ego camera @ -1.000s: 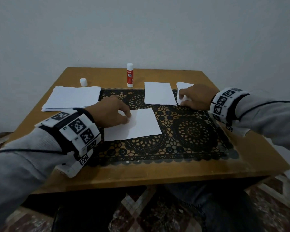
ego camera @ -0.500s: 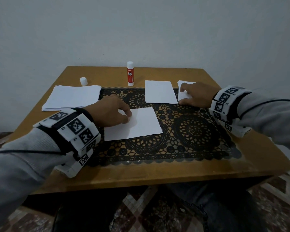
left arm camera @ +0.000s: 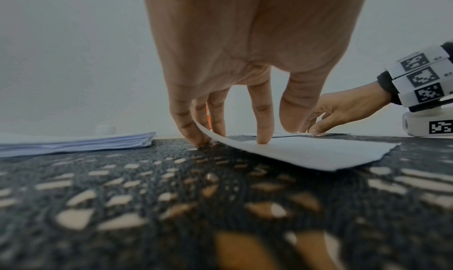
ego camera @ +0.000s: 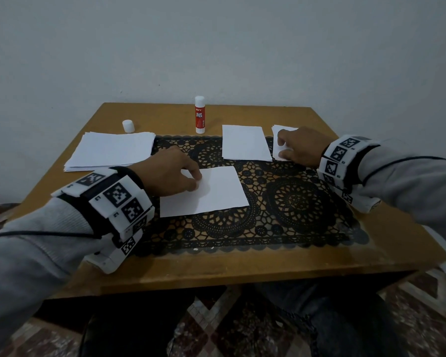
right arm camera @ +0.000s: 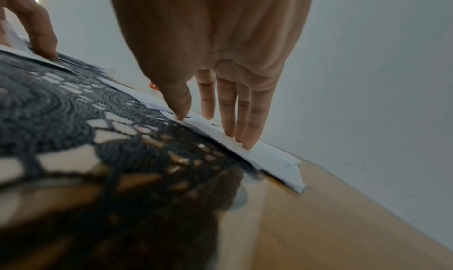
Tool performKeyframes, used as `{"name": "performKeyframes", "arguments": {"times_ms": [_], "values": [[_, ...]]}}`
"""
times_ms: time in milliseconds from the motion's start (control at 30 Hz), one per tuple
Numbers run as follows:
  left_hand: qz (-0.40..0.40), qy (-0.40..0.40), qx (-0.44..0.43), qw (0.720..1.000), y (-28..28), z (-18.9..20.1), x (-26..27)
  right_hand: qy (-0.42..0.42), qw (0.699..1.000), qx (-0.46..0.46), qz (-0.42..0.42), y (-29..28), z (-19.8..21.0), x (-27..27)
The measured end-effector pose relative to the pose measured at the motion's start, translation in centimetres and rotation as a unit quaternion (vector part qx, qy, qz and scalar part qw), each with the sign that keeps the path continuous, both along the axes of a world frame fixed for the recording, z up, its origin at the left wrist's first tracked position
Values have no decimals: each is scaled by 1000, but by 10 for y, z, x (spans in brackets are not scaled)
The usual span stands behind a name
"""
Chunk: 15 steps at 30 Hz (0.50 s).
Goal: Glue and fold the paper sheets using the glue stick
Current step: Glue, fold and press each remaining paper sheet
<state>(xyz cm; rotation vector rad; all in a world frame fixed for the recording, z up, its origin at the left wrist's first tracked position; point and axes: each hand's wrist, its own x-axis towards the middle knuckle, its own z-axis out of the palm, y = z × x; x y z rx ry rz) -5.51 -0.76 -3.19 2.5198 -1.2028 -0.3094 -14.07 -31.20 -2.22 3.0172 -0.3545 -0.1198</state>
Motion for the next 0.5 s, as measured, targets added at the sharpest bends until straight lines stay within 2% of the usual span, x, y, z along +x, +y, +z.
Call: {"name": "performKeyframes", "arguments": {"times_ms": [167,500], "values": [[5,1,-1,1000,1,0,0,-17,1000,20,8,-3,1,-3],[13,1,4,1000,0,2,-4,0,999,-26,47,1,2,-3]]}}
